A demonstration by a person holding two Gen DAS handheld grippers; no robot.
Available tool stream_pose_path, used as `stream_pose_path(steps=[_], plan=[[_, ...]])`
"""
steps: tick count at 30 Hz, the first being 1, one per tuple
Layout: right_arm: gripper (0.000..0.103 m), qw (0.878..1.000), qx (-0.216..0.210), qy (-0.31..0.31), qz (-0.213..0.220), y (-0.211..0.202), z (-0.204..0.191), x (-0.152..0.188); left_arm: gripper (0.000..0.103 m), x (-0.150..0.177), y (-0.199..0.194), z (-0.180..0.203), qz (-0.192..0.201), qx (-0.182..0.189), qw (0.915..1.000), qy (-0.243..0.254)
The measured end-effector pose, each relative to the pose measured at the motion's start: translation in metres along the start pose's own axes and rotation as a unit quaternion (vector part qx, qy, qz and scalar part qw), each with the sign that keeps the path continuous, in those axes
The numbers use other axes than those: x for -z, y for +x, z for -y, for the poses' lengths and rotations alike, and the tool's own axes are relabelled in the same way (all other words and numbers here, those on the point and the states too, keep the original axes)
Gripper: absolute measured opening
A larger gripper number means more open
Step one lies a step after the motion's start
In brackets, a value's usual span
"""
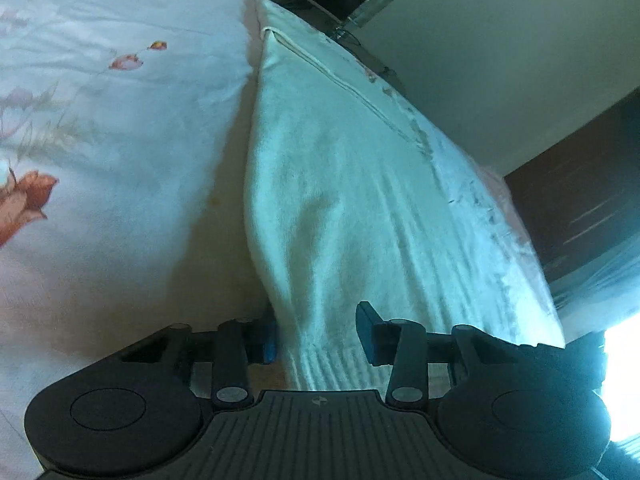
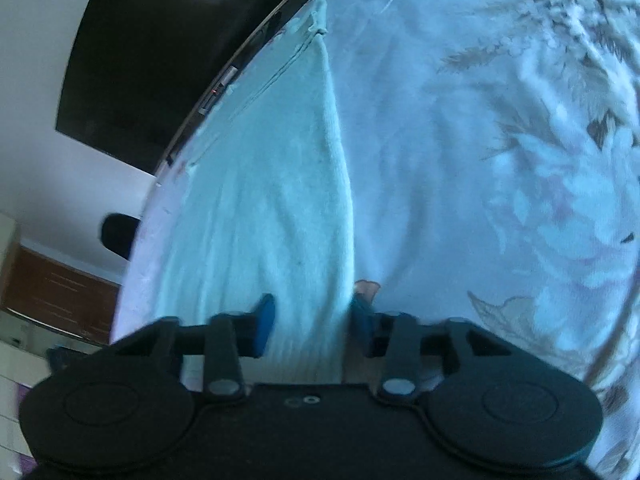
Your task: Fold small clothes
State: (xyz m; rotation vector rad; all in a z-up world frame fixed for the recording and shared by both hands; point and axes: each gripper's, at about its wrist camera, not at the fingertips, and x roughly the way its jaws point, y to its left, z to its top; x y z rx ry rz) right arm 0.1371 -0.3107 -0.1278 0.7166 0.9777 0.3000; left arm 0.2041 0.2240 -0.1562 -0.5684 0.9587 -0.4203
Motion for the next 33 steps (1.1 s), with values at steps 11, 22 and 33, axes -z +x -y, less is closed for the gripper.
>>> stream_pose_path(steps=[11,22,33], plan=[[0.004,0.999,0.005,-0.046,0.024,-0.008,0.009,0.016,0.003,0.011,-0.019,-0.015,0.045,-0.033,0.9984,-0.012],[0.004,0.991,-0.035,-0.086,0.094,-0.021,-0.027,-0.025,0.003,-0.019,-0.026,-0.017,0.122,0.022,0.989,-0.08],[0.004,0.984,-0.049,-0.096,0.142,0.025,-0.061,-0.154,0.003,-0.167,0.017,0.013,0.154,0.019,0.9869,-0.043]])
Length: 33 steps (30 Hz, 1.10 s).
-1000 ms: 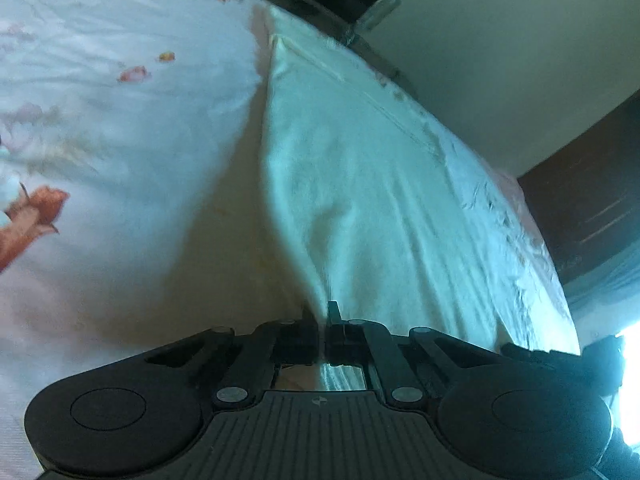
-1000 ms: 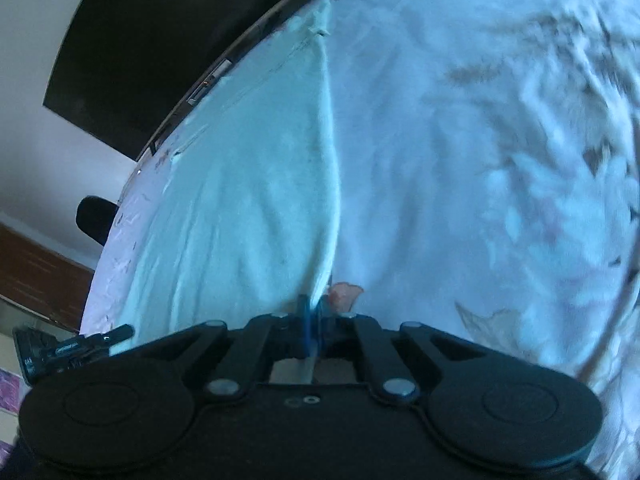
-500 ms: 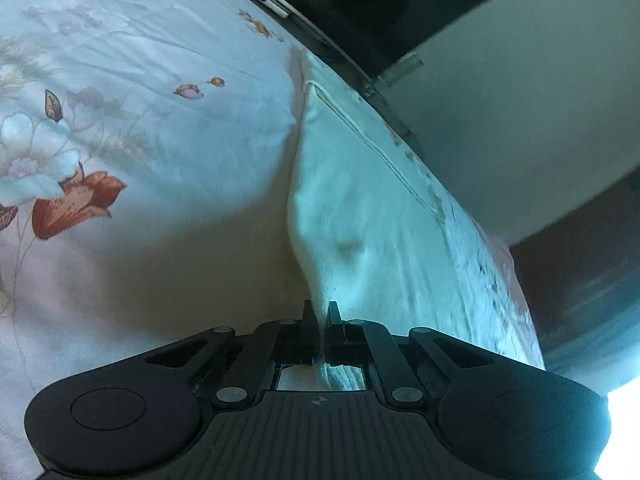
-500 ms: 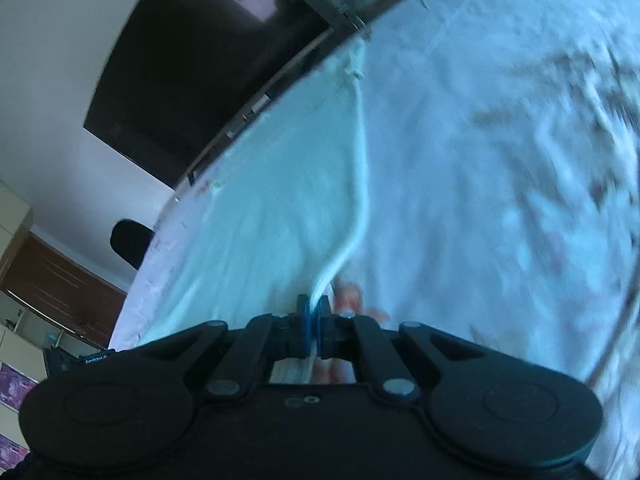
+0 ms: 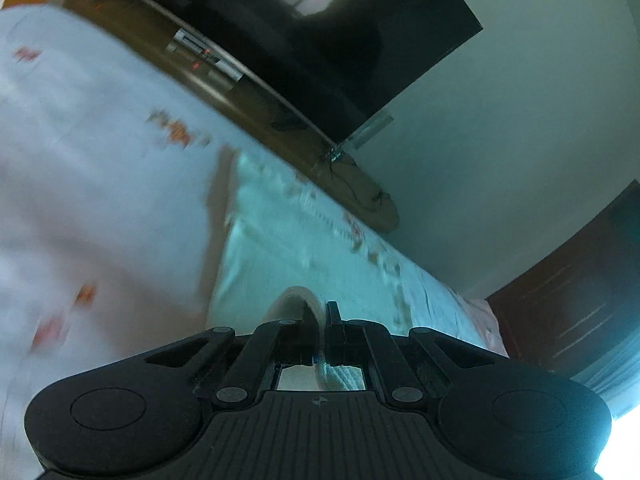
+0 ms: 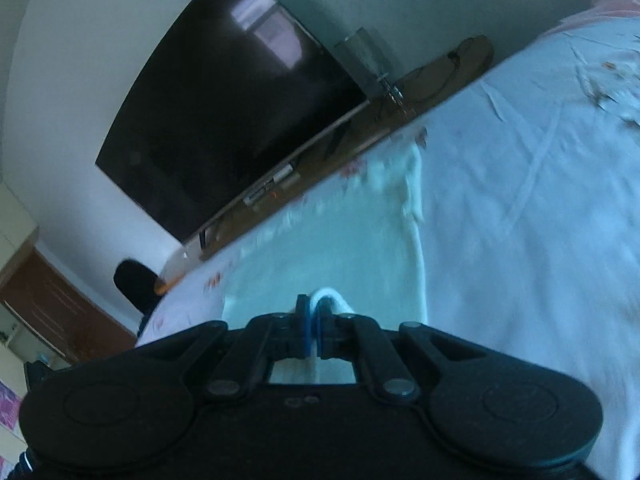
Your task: Fold small clothes
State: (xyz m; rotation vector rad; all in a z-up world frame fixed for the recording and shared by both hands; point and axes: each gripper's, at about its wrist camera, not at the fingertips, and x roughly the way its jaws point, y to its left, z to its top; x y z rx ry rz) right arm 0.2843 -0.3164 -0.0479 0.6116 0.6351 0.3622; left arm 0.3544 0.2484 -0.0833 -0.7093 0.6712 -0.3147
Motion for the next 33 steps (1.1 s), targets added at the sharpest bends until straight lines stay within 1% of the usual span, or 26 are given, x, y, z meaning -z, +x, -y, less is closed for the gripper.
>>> stream_pose_path(steps=[2,5,8,13,15,16,17,18,19,20,21,22,23,25,26,28,29,31,33], plan=[[0.004,1.0,-0.005,0.009,0.004,0.02,0.006,-0.024,0.003,-0.025,0.024,0.002,0.002,-0.004,1.0,0.003],[0.004,1.0,-0.01,0.021,0.008,0.054,0.017,-0.051,0.003,-0.054,0.064,-0.001,-0.001,-0.01,0.9999,0.004],[0.004,0.999,-0.015,0.039,0.006,0.092,0.036,-0.075,0.003,-0.076,0.104,-0.006,-0.004,-0.028,0.9996,0.005],[0.004,0.997,-0.015,0.076,-0.015,0.16,0.072,-0.103,0.003,-0.101,0.179,-0.02,-0.028,-0.07,0.9969,0.025],[0.004,0.996,-0.008,0.084,-0.034,0.194,0.088,-0.113,0.004,-0.108,0.207,-0.028,-0.039,-0.075,0.9958,0.034],[0.007,0.995,-0.008,0.091,-0.047,0.21,0.096,-0.116,0.004,-0.112,0.216,-0.031,-0.026,-0.09,0.9952,0.027],[0.014,0.994,-0.006,0.096,-0.05,0.222,0.104,-0.119,0.004,-0.115,0.221,-0.035,-0.015,-0.094,0.9952,0.02],[0.023,0.995,0.009,0.091,-0.037,0.228,0.109,-0.121,0.004,-0.117,0.222,-0.039,-0.005,-0.089,0.996,0.007],[0.039,0.996,0.02,0.086,-0.015,0.228,0.113,-0.123,0.004,-0.118,0.22,-0.043,0.01,-0.078,0.9969,-0.005],[0.046,0.996,0.026,0.083,0.006,0.224,0.116,-0.125,0.004,-0.119,0.218,-0.045,0.021,-0.075,0.997,-0.003],[0.045,0.997,0.019,0.079,0.017,0.22,0.119,-0.126,0.004,-0.12,0.217,-0.047,0.024,-0.078,0.9967,0.006],[0.045,0.997,0.01,0.071,0.019,0.216,0.12,-0.126,0.004,-0.12,0.219,-0.049,0.019,-0.078,0.9965,0.021],[0.045,0.998,0.003,0.052,0.022,0.211,0.119,-0.127,0.004,-0.119,0.221,-0.048,0.009,-0.08,0.9958,0.042],[0.045,1.0,0.002,-0.001,0.015,0.205,0.111,-0.127,0.004,-0.116,0.226,-0.043,-0.008,-0.094,0.991,0.095],[0.045,1.0,-0.006,-0.023,0.006,0.203,0.108,-0.126,0.004,-0.115,0.226,-0.042,-0.013,-0.087,0.9905,0.106],[0.045,0.998,-0.006,-0.062,-0.008,0.202,0.102,-0.126,0.004,-0.112,0.226,-0.034,-0.021,-0.087,0.9847,0.15],[0.045,0.996,0.0,-0.092,-0.013,0.204,0.095,-0.126,0.004,-0.112,0.224,-0.031,-0.023,-0.086,0.9825,0.164],[0.045,0.99,0.005,-0.14,-0.031,0.209,0.085,-0.123,0.004,-0.113,0.216,-0.023,-0.02,-0.101,0.9747,0.198],[0.045,0.986,0.009,-0.161,-0.041,0.212,0.08,-0.123,0.004,-0.115,0.206,-0.02,-0.015,-0.108,0.9677,0.227]])
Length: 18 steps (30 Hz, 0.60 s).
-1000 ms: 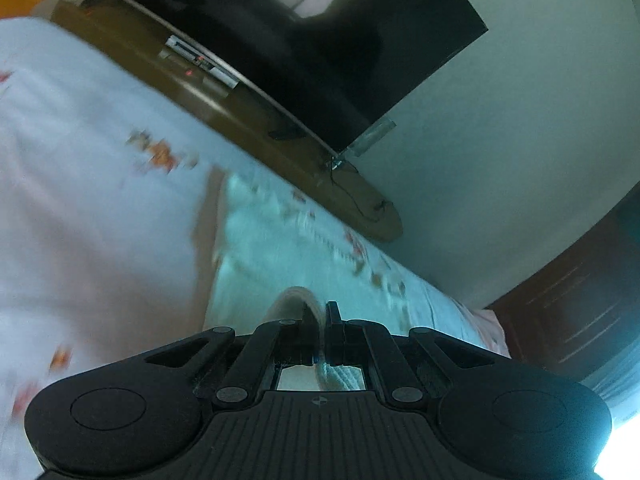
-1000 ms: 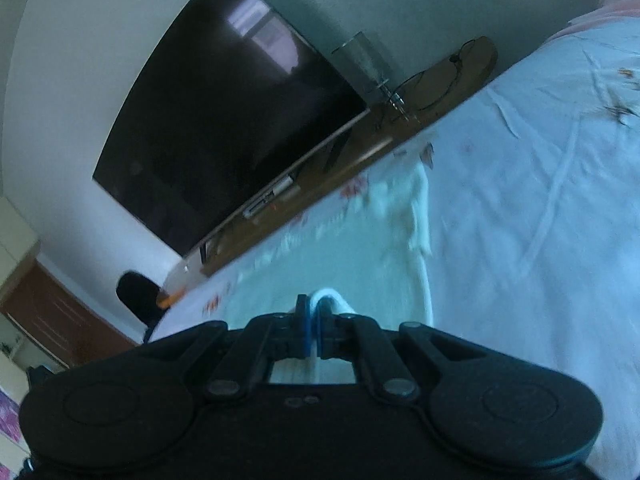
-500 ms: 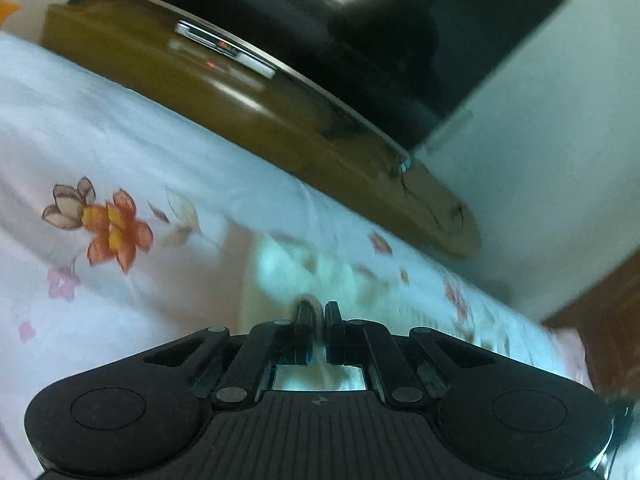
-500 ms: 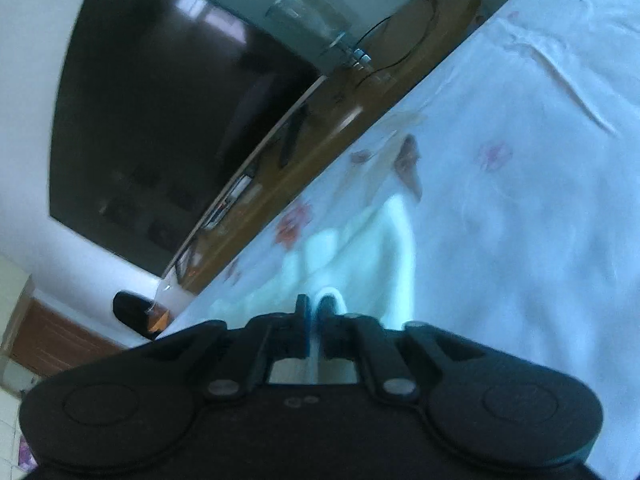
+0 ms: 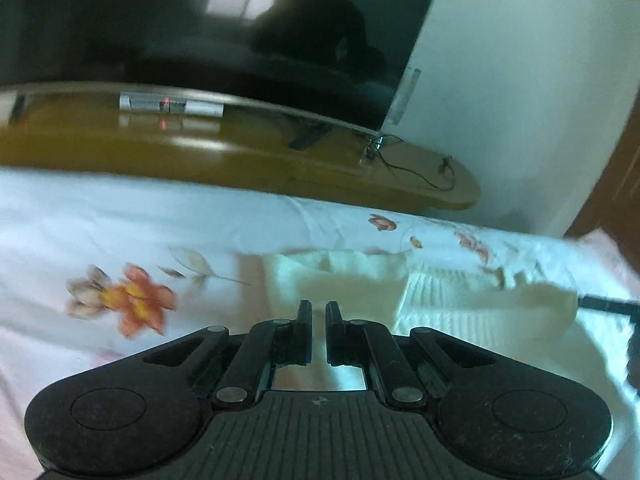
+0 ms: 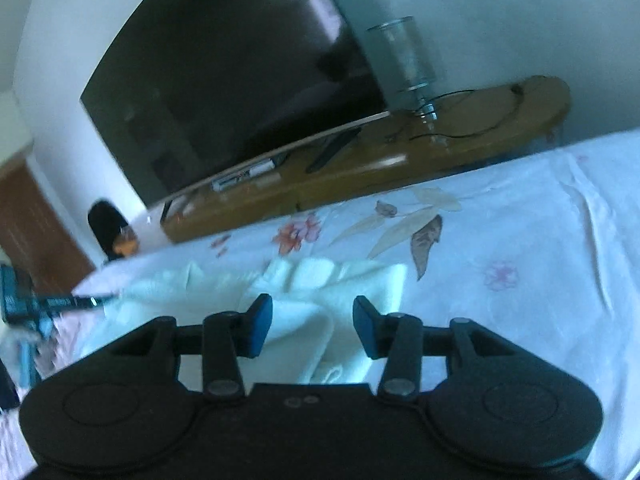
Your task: Fold small clothes
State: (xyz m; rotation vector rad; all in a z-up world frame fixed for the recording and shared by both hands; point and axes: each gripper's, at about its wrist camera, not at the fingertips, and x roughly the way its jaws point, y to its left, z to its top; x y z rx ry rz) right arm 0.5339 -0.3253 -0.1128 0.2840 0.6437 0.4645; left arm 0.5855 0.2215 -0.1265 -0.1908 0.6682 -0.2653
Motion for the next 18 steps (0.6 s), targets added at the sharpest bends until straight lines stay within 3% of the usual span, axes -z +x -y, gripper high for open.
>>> stream_pose_path(steps=[5,8,10,11,13,16,18], plan=[[0.045,0.997,0.013,-0.072,-0.022,0.003,-0.016,0.005,0.004,0.002,-0.006,0.013,-0.031,0.001,0.9951,0.093],[0.048,0.995,0.018,-0.099,-0.029,0.01,-0.021,0.004,0.004,-0.004,0.008,0.029,-0.032,0.022,0.9903,0.133],[0.055,0.992,0.017,-0.122,-0.033,0.016,-0.026,0.002,0.004,-0.009,0.025,0.035,-0.038,0.007,0.9887,0.145],[0.051,0.99,0.017,-0.136,-0.037,0.02,-0.029,0.001,0.004,-0.012,0.032,0.034,-0.039,0.007,0.9895,0.139],[0.037,0.993,0.019,-0.116,-0.035,0.027,-0.026,-0.005,0.004,-0.016,0.041,0.029,-0.036,-0.002,0.9936,0.107],[0.036,0.998,0.028,-0.044,-0.02,0.033,-0.009,-0.014,0.004,-0.016,0.043,0.023,-0.023,-0.002,0.9968,0.077],[0.036,1.0,0.005,-0.009,-0.014,0.029,-0.002,-0.015,0.004,-0.013,0.039,0.021,-0.016,-0.003,0.9968,0.078]])
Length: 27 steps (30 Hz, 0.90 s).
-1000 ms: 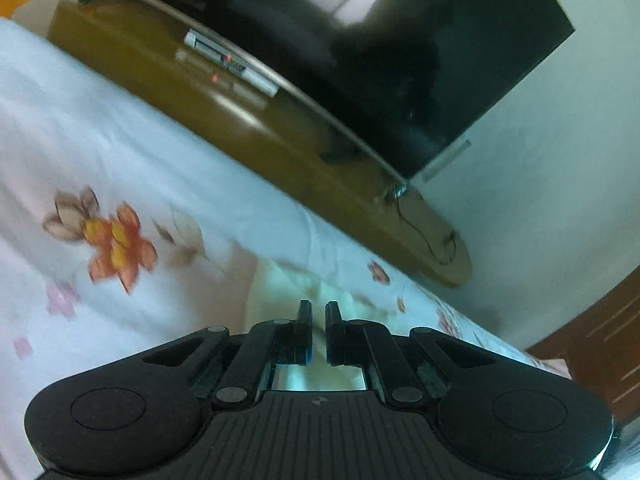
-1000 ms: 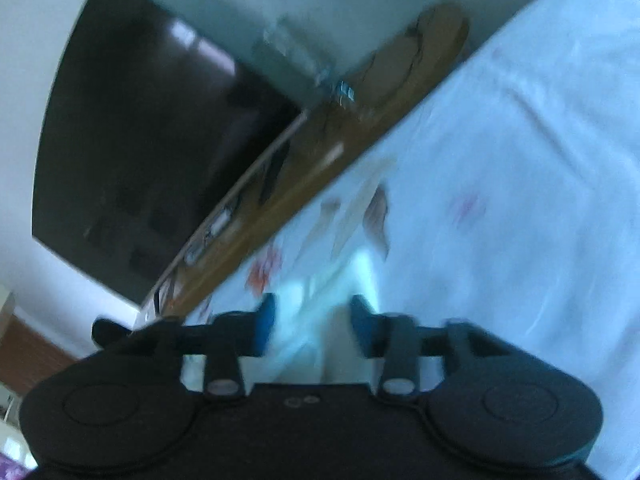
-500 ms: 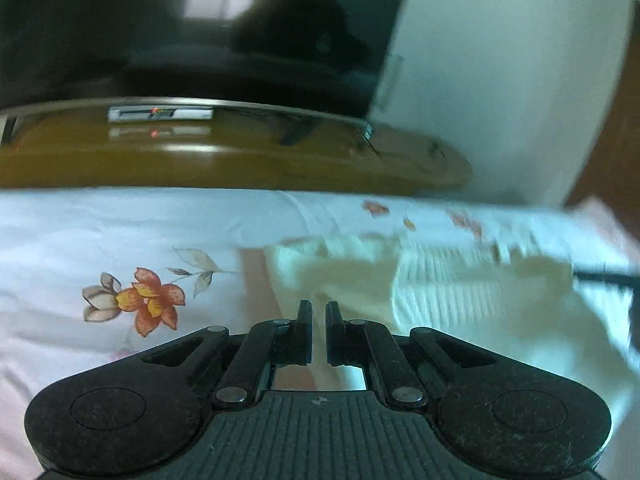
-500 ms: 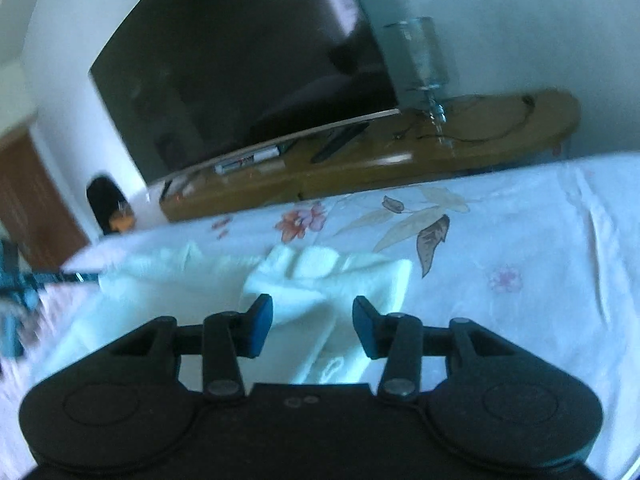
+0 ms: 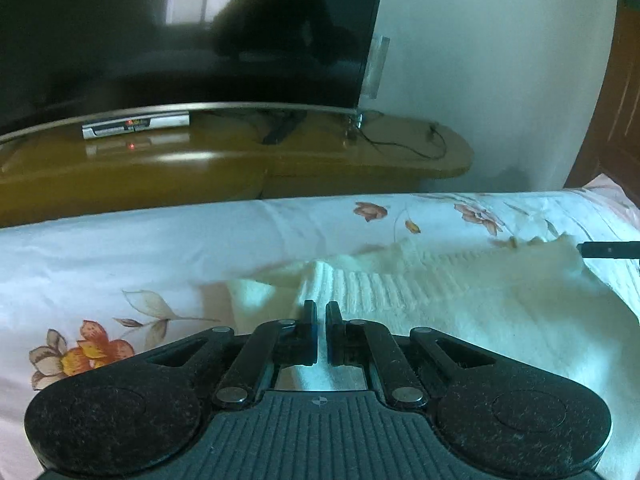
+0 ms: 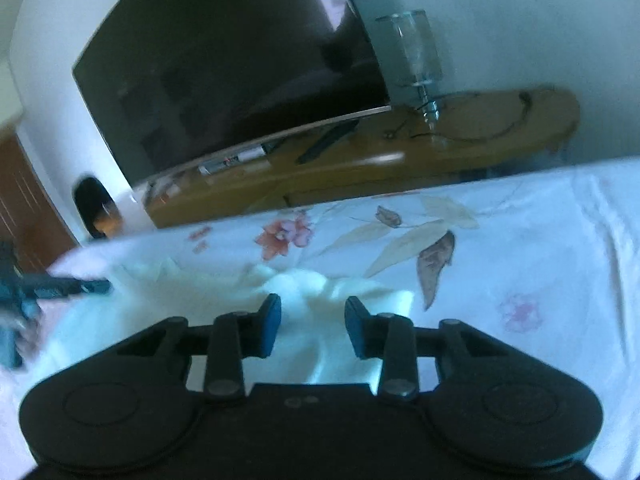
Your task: Fold small clothes
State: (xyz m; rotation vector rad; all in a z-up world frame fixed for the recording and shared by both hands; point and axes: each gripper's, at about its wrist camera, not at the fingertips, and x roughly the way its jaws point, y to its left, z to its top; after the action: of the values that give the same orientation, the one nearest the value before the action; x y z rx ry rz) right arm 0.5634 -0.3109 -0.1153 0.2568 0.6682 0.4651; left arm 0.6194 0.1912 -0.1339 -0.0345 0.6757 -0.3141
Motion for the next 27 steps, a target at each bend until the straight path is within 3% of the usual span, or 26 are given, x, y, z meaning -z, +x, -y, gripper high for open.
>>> stream_pose_path(steps=[7,13,17,23,25,26,27], plan=[[0.042,1.0,-0.018,0.012,-0.014,-0.001,0.007,0.004,0.004,-0.001,0.016,-0.008,-0.015,0.018,0.9997,-0.007],[0.035,1.0,0.0,-0.012,-0.024,0.012,-0.004,0.006,0.004,-0.014,0.036,-0.008,-0.033,0.035,0.9987,-0.013],[0.02,0.999,0.003,-0.023,-0.027,0.015,-0.01,0.004,0.004,-0.017,0.036,-0.011,-0.04,0.045,0.998,-0.018],[0.019,0.999,-0.003,-0.026,-0.029,0.013,-0.011,0.004,0.005,-0.018,0.03,-0.004,-0.035,0.02,0.9991,0.013],[0.02,0.999,-0.002,-0.024,-0.031,0.014,-0.01,0.005,0.019,-0.019,0.031,-0.002,-0.034,0.016,0.9991,0.018],[0.02,0.999,-0.002,-0.024,-0.032,0.015,-0.01,0.005,0.058,-0.02,0.03,-0.001,-0.03,0.011,0.9993,0.018],[0.02,0.999,-0.003,-0.023,-0.032,0.015,-0.01,0.005,0.082,-0.02,0.026,0.001,-0.014,-0.005,0.9996,0.024]])
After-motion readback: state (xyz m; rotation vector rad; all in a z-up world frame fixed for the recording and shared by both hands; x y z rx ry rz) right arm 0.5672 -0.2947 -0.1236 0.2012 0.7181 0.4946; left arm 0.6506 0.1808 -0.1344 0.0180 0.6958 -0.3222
